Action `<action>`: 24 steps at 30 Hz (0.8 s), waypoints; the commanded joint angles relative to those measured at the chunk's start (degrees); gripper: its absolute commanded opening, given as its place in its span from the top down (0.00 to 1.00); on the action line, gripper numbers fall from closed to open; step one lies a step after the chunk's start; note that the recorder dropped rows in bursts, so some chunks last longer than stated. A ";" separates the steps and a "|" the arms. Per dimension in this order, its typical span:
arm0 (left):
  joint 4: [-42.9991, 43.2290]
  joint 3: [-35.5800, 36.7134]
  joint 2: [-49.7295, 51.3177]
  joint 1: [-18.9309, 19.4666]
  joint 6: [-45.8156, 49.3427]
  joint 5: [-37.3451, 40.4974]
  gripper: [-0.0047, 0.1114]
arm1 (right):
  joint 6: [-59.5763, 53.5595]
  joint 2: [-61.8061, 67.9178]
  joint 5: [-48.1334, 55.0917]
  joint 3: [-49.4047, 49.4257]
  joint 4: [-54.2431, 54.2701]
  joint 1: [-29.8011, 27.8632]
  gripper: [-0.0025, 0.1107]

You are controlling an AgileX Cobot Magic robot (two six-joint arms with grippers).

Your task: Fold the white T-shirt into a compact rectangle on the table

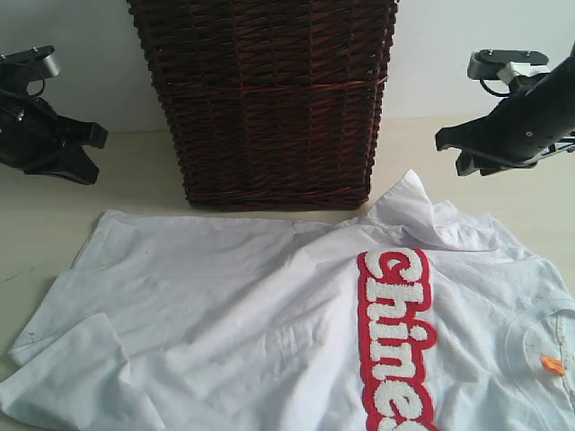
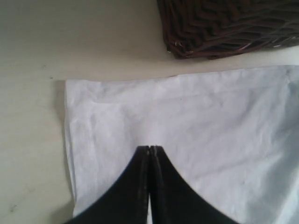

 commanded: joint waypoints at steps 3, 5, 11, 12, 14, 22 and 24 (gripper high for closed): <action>0.06 -0.49 -0.68 -0.17 0.08 0.57 0.96 | -1.06 9.59 5.05 -4.77 0.72 -0.26 0.81; 0.06 -0.49 -0.68 -0.17 0.08 0.57 0.96 | -1.06 11.94 5.17 -6.42 0.56 -0.26 0.90; 0.06 -0.49 -0.68 -0.17 0.08 -0.48 0.96 | -2.54 16.66 4.78 -10.28 0.80 -0.26 0.98; 0.06 -0.49 -0.68 -0.17 0.08 -0.62 0.96 | -2.54 17.29 3.92 -10.87 0.68 -0.26 0.98; 0.20 -0.49 -0.68 -0.17 0.08 -0.51 0.96 | -2.54 18.43 1.93 -11.92 0.46 -0.26 0.98; 0.32 -0.49 -0.68 -0.17 0.08 -0.47 0.96 | -2.54 24.49 3.50 -16.98 -1.70 -0.26 0.98; 0.32 -0.49 -0.68 -0.17 0.08 -0.47 0.96 | -2.54 25.62 3.63 -18.91 -2.31 -0.26 0.98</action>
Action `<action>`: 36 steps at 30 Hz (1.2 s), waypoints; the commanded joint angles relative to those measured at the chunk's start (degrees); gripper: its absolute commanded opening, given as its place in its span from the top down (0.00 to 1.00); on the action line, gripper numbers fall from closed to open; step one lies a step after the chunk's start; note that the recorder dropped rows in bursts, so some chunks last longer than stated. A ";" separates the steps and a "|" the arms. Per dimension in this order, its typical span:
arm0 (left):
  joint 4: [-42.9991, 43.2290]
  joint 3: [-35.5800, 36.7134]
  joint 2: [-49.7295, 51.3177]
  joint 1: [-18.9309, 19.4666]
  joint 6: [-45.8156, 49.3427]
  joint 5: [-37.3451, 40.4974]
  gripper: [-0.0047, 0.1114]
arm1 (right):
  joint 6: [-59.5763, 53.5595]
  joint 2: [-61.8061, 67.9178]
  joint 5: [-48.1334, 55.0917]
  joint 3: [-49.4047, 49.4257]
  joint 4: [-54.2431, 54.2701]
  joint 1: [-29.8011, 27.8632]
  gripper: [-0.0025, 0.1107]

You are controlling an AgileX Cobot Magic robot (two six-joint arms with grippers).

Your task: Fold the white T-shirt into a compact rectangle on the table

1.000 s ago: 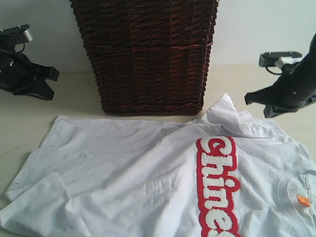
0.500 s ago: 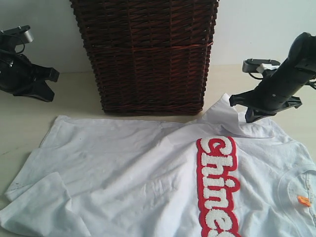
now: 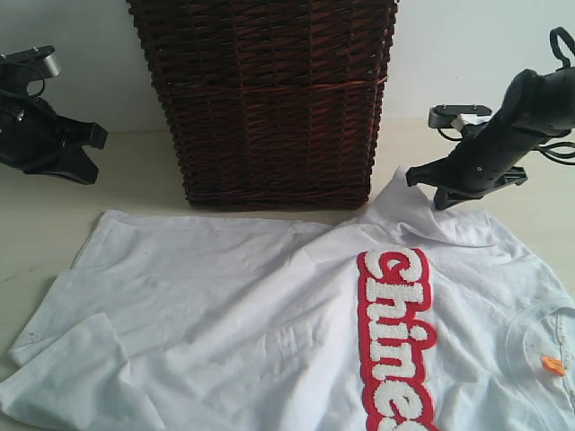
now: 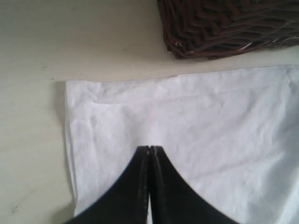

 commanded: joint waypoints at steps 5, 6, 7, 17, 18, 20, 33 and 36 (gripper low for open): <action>0.11 -0.49 -0.68 -0.17 -0.06 -0.08 0.96 | -0.28 5.18 -1.04 -8.12 -4.02 -0.26 0.98; 0.11 -0.49 -0.68 -0.17 -0.06 -0.08 0.96 | -0.28 5.48 -1.04 -9.24 -4.44 -0.26 0.98; 0.11 -0.49 -0.68 -0.17 -0.06 -0.08 0.96 | -0.28 5.98 -1.18 -10.31 -5.30 -0.26 0.98; 0.11 -0.49 -0.68 -0.17 -0.06 0.30 0.96 | 14.74 12.02 4.01 -22.67 -28.56 -2.03 0.98; 0.11 -0.49 -0.68 -0.17 -0.06 0.18 0.96 | 15.07 12.58 4.84 -23.99 -29.38 -2.61 0.98; 0.11 -0.49 -0.68 -0.17 -0.06 0.02 0.96 | 14.74 13.24 5.20 -26.18 -29.25 -3.33 0.98; 0.11 -0.49 0.40 -0.17 -0.06 -0.11 0.96 | -2.79 6.75 18.77 -31.67 -3.00 -3.96 0.98; 0.11 -0.49 0.80 -0.17 -0.06 0.03 0.96 | -3.19 3.68 25.07 -31.67 -2.60 -3.96 0.98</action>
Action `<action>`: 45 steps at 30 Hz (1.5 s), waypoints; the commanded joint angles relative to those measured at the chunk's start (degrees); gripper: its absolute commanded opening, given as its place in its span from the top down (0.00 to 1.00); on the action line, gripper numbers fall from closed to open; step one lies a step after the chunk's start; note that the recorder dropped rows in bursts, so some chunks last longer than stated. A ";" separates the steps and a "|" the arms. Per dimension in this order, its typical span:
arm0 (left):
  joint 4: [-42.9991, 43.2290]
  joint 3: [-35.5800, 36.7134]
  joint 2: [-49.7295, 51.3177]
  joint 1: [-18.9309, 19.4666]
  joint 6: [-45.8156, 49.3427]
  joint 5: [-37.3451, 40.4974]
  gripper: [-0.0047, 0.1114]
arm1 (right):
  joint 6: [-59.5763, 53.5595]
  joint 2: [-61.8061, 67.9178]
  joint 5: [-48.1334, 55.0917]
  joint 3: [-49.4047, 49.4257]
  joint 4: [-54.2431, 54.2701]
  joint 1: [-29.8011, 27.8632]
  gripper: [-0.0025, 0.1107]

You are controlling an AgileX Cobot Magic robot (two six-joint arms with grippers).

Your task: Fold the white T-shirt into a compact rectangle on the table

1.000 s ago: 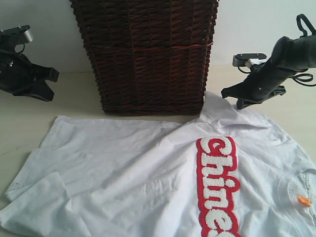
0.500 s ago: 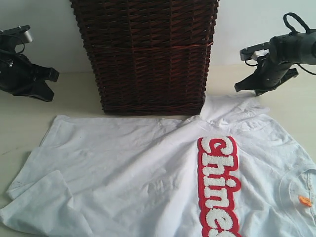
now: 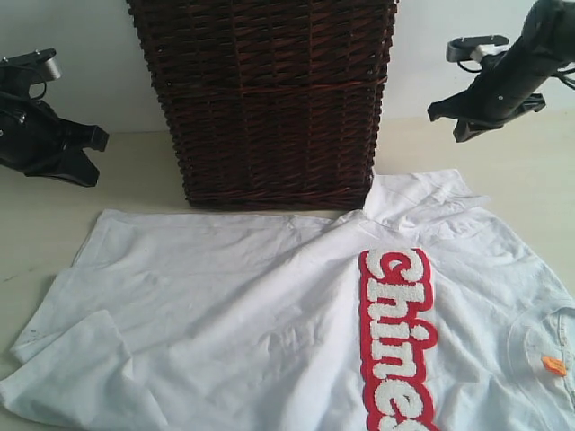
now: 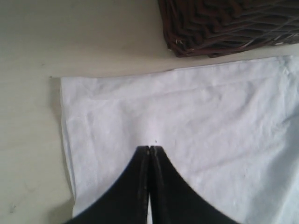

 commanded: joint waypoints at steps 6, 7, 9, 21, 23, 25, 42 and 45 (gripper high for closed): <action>0.11 -0.49 0.43 -0.17 -0.06 0.15 0.96 | -2.23 -13.09 11.19 6.39 2.55 -0.29 0.98; 0.11 -0.49 0.43 -0.17 -0.06 0.19 0.96 | -2.23 -16.16 8.40 9.72 2.55 -0.29 0.98; 0.11 -0.49 0.43 -0.17 -0.06 0.29 0.96 | -2.23 -20.66 3.90 16.85 2.55 -0.29 0.98; -0.02 -0.49 0.43 -0.17 0.73 0.99 0.96 | 0.88 -39.83 -11.52 57.79 2.13 3.39 0.98; -0.12 -0.49 0.43 -0.17 0.73 1.82 0.96 | 2.73 -38.15 -17.35 62.65 0.97 3.65 0.98; -0.64 -0.49 0.43 -0.17 0.73 2.48 0.96 | 6.16 -35.85 -20.64 64.82 -0.74 3.45 0.98; -1.75 -0.49 0.46 -0.17 0.95 1.94 0.96 | 36.71 -24.94 -9.21 65.20 -32.88 -3.42 0.98; -1.61 -0.49 0.46 -0.17 0.95 1.18 0.96 | 35.93 -25.78 -9.44 64.97 -32.43 -3.69 0.98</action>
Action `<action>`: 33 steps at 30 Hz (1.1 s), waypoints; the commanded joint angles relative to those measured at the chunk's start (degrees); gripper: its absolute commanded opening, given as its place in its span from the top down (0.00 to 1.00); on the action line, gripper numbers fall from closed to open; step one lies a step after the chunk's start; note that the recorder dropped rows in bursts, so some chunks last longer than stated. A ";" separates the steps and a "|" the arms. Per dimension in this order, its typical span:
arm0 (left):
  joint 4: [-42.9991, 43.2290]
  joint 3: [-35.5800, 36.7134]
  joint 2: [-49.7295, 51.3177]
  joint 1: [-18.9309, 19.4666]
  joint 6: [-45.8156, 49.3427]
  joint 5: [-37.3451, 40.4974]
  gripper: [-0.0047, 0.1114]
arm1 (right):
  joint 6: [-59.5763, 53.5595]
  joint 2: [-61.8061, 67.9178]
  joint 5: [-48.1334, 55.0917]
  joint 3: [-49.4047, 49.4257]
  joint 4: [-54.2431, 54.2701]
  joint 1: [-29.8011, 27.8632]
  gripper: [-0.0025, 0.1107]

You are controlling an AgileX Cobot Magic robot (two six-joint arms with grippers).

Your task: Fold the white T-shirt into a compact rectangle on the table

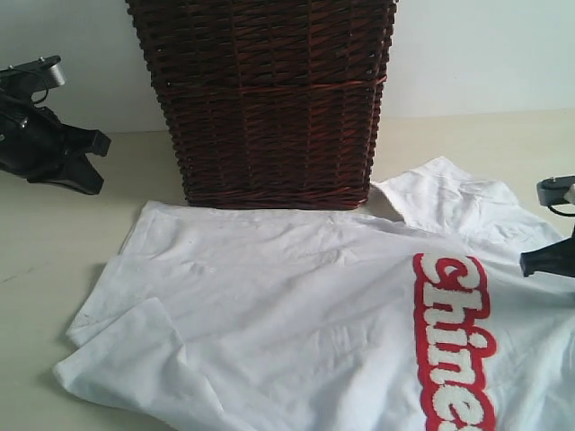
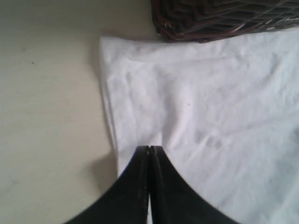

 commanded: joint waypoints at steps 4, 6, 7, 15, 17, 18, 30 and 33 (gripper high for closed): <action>-0.57 -0.49 0.01 -0.17 0.30 -1.61 0.96 | -4.39 -0.90 4.27 -0.76 1.46 -1.30 0.98; -0.57 -0.49 0.01 -0.17 0.42 -1.59 0.96 | -12.04 -3.10 2.34 -2.64 6.94 -1.12 0.98; -0.47 -0.49 0.01 -0.17 0.43 -1.59 0.96 | -17.53 -4.08 0.97 -3.46 11.76 -1.12 0.98; 0.57 -0.49 0.01 -0.17 0.43 -1.75 0.96 | -44.19 3.45 -9.52 -18.05 46.06 -1.12 0.98; 1.17 -0.49 0.01 -0.17 0.43 -2.14 0.96 | -44.19 10.00 -7.33 -24.02 45.82 -1.12 0.98; 1.31 -0.49 0.01 -0.17 0.43 -2.56 0.96 | -44.08 12.82 -6.06 -27.17 45.82 -1.12 0.98; 3.79 -0.49 0.01 -0.05 0.08 -7.56 0.96 | -28.46 31.63 3.19 -51.95 27.60 -1.22 0.98; 3.92 -0.49 0.11 -0.05 -0.14 -5.92 0.96 | -28.46 33.06 3.35 -56.01 29.28 -1.22 0.98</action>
